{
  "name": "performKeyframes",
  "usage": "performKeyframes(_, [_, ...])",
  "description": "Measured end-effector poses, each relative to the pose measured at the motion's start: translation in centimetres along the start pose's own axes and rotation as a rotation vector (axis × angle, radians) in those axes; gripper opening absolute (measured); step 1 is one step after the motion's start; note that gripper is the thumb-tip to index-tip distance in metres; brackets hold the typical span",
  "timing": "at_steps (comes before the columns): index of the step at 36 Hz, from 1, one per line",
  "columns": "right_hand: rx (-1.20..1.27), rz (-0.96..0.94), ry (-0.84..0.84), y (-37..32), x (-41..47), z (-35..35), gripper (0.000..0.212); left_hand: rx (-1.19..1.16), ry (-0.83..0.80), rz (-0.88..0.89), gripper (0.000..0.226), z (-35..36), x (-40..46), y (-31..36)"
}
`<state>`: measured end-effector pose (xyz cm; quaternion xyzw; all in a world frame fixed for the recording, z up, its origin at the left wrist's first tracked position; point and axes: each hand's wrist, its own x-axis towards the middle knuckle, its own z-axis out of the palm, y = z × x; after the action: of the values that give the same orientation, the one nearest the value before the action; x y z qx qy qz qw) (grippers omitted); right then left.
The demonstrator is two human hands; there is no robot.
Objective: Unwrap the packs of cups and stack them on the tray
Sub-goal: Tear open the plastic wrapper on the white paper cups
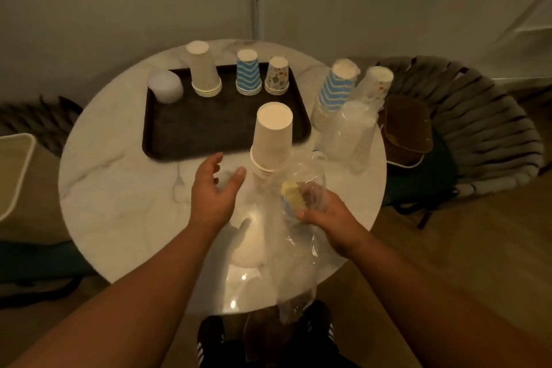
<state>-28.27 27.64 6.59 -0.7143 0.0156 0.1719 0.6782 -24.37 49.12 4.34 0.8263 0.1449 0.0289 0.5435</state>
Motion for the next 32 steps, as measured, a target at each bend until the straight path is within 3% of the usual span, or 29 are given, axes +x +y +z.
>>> performKeyframes(3, [0.018,0.023,-0.126,-0.4,0.8,2.2,0.05,-0.051,0.078,0.016,0.042,-2.5,-1.9,-0.4])
performKeyframes(5, [0.03,0.039,-0.197,-0.9,1.4,3.8,0.054,-0.093,0.085,0.017,0.044,-4.1,-2.6,-0.5])
performKeyframes(9, [-0.009,0.105,-0.381,-2.0,2.7,7.0,0.057,-0.227,-0.165,-0.021,0.061,-7.3,-2.9,0.9])
performKeyframes(11, [-0.02,0.129,-0.452,-2.7,3.2,8.3,0.051,-0.225,-0.278,-0.013,0.052,-8.7,-3.0,2.0])
performKeyframes(13, [0.033,0.173,-0.474,-3.2,3.5,9.5,0.05,-0.164,-0.244,0.006,0.034,-10.1,-3.0,3.0])
performKeyframes(15, [0.052,0.156,-0.428,-3.2,3.8,10.7,0.043,-0.104,-0.164,0.014,0.023,-11.4,-2.9,3.6])
performKeyframes(19, [-0.077,0.026,-0.185,-3.5,4.5,12.5,0.021,0.022,-0.122,0.041,0.03,-14.1,-2.2,4.3])
performKeyframes(21, [-0.12,-0.004,-0.149,-4.1,4.6,13.3,0.012,0.086,-0.083,0.046,0.024,-15.6,-1.7,4.4])
performKeyframes(25, [-0.168,-0.042,-0.158,-4.9,5.0,14.4,0.024,0.142,-0.069,0.045,0.019,-18.1,-0.9,4.3])
performKeyframes(29, [-0.186,-0.086,-0.125,-6.1,6.0,15.2,0.024,0.169,-0.117,-0.001,0.022,-19.3,-0.5,4.5])
performKeyframes(30, [-0.225,-0.11,-0.133,-6.4,6.2,15.3,0.023,0.156,-0.126,-0.011,0.027,-19.5,-0.5,4.6])
performKeyframes(32, [-0.355,-0.176,-0.169,-7.0,6.8,15.5,0.021,0.109,-0.149,-0.02,0.057,-19.7,-0.4,4.7])
